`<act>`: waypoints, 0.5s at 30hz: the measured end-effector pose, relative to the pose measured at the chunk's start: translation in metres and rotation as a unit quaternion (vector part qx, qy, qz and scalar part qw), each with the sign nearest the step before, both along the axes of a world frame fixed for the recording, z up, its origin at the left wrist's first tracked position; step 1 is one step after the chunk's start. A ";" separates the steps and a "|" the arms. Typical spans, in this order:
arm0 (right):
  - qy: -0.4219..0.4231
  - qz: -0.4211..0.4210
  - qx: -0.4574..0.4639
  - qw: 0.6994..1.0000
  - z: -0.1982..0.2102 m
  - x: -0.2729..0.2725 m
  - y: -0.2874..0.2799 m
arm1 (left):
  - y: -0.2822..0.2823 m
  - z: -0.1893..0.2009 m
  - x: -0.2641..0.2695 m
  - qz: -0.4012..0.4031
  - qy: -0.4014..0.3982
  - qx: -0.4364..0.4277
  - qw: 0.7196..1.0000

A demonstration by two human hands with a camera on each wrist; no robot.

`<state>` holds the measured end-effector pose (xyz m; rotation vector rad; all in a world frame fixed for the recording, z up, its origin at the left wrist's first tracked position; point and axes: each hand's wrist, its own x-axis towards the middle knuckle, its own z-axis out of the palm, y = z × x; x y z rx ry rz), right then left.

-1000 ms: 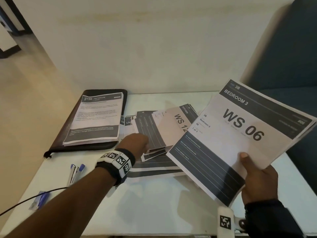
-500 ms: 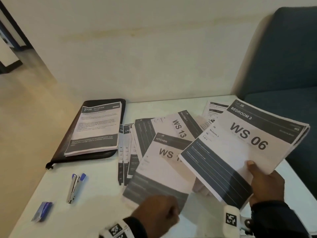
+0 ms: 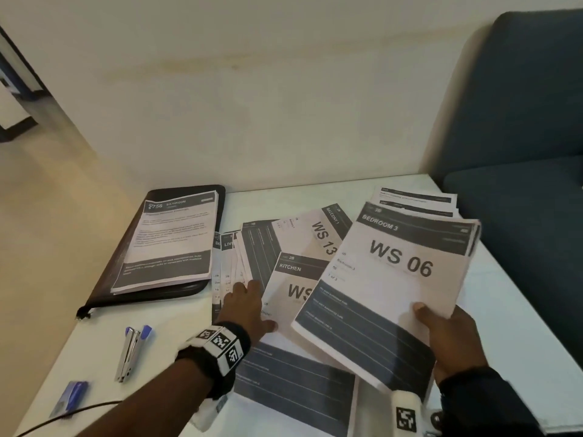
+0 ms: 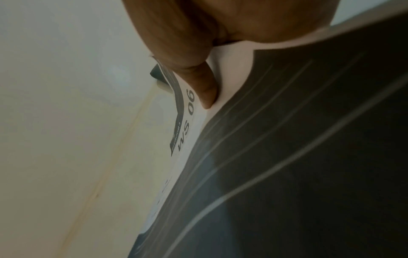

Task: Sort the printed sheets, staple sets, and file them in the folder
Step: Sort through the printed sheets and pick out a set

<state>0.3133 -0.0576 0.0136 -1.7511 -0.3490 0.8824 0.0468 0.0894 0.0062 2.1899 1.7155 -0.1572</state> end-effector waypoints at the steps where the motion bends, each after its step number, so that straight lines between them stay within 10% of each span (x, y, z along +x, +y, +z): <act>1: 0.010 0.015 -0.005 1.000 -0.001 -0.003 0.001 | 0.002 -0.001 0.000 0.007 -0.009 -0.013 1.000; 9: 0.033 0.152 -0.054 0.986 -0.011 -0.026 0.006 | 0.002 0.004 -0.008 0.018 -0.103 -0.094 0.990; 15: 0.027 0.178 -0.056 0.982 -0.013 -0.036 0.011 | -0.025 0.014 -0.008 0.094 -0.406 -0.162 0.895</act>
